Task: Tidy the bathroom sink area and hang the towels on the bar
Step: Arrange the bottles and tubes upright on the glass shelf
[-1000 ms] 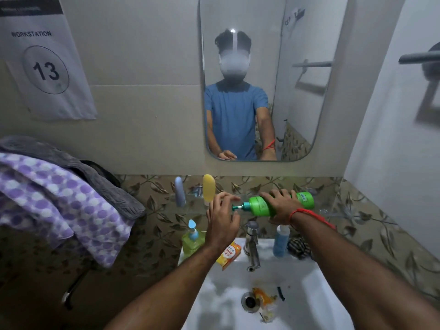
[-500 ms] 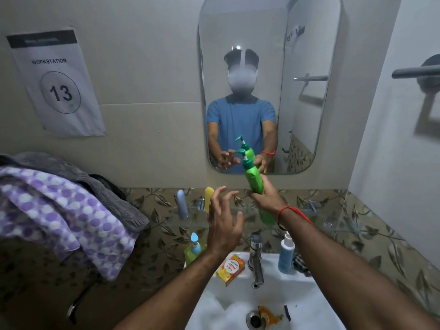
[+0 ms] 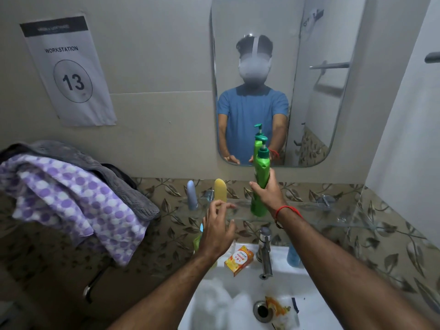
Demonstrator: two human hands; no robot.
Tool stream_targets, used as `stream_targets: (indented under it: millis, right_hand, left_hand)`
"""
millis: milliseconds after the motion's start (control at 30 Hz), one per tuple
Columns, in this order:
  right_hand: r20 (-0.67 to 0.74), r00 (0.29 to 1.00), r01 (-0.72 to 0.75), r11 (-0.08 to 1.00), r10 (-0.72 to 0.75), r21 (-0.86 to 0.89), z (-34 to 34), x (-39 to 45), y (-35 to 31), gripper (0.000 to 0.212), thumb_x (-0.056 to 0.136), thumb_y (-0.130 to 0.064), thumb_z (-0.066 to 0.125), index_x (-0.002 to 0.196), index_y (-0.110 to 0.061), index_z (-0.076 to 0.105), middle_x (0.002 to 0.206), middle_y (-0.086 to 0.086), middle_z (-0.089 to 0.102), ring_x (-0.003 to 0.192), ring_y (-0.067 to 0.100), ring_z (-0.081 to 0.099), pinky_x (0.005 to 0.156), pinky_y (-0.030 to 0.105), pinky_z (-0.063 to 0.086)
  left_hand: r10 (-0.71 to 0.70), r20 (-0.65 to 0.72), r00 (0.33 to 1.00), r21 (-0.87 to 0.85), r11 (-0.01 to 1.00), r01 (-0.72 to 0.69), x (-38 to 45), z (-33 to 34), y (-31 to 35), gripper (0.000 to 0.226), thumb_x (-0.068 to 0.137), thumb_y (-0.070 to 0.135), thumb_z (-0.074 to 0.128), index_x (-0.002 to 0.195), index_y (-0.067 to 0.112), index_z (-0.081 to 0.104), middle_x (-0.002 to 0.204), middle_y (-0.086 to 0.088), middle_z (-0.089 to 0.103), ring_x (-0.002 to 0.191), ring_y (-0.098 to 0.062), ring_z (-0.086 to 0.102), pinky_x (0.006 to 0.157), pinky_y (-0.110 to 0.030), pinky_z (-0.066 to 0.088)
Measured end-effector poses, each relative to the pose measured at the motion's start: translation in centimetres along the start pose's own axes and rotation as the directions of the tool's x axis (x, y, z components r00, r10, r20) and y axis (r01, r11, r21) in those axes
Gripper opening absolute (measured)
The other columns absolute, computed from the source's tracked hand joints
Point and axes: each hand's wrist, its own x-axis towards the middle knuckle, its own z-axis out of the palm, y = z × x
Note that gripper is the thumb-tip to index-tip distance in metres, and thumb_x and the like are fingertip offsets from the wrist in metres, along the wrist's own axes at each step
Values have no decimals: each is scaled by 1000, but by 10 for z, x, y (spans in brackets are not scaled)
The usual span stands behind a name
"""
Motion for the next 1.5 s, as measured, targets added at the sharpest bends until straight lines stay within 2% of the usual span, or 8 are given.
stream_targets:
  millis: [167, 300, 400, 533, 667, 1033, 1300, 1500]
  right_hand:
    - [-77, 993, 90, 996, -89, 17, -3, -17, 11, 98, 77, -24, 84, 151, -21, 20, 142, 10, 43, 130, 21, 44, 111, 36, 36]
    - [-385, 801, 349, 880, -458, -321, -4, -48, 23, 60, 85, -30, 72, 134, -12, 43, 128, 14, 49, 120, 30, 50, 108, 48, 39]
    - [-289, 753, 467, 790, -591, -397, 8, -74, 32, 34, 89, -22, 61, 120, -15, 49, 113, 11, 52, 101, 25, 54, 90, 43, 47]
    - [58, 885, 438, 784, -462, -439, 39, -111, 49, 23, 88, -29, 55, 112, -28, 54, 91, -1, 69, 70, 21, 66, 57, 27, 48]
    - [288, 942, 301, 814, -172, -497, 71, -126, 76, 28, 92, -32, 53, 120, -33, 53, 95, -9, 70, 84, 20, 66, 67, 36, 52]
    - [369, 912, 73, 815, 178, -575, 92, -121, 120, 51, 90, -34, 64, 136, -22, 47, 128, 5, 59, 121, 27, 55, 96, 41, 48]
    - [330, 897, -100, 861, 295, -498, 156, -109, 112, 105, 80, -57, 72, 156, -12, 16, 159, 15, 27, 146, 33, 31, 116, 45, 34]
    - [296, 917, -112, 884, 269, -454, 185, -109, 113, 82, 83, -44, 73, 147, -11, 32, 146, 18, 44, 132, 37, 47, 105, 45, 44]
  left_hand:
    - [-32, -148, 989, 23, 999, 36, -24, -11, -25, 19, 81, 28, 50, 97, 21, 58, 101, 1, 52, 94, -20, 46, 84, -44, 48]
    - [-122, -263, 957, 110, 982, 155, -32, -21, -48, 16, 82, 23, 64, 92, 25, 51, 95, -1, 56, 91, -27, 52, 81, -44, 43]
    - [-251, -307, 918, 166, 936, 311, -34, -24, -67, 25, 76, 26, 71, 96, 25, 55, 102, -2, 58, 98, -30, 54, 82, -41, 38]
    - [-485, -170, 858, 116, 854, 506, -44, -20, -95, 44, 74, 27, 73, 115, 22, 57, 123, -8, 54, 118, -34, 50, 95, -44, 40]
    - [-637, 36, 770, 113, 768, 630, -60, -9, -114, 53, 79, 28, 70, 128, 23, 50, 138, -9, 43, 132, -33, 40, 105, -48, 33]
    - [-657, 129, 742, 128, 753, 645, -72, 0, -141, 63, 80, 22, 71, 137, 24, 44, 146, -7, 39, 136, -33, 37, 107, -51, 31]
    - [-629, 182, 756, -73, 758, 648, -67, 7, -145, 64, 88, 5, 62, 146, 16, 38, 148, -12, 47, 138, -33, 44, 116, -51, 34]
    - [-547, 271, 792, -228, 763, 605, -83, -12, -150, 72, 86, -14, 50, 152, 8, 30, 149, -20, 43, 128, -32, 58, 107, -53, 47]
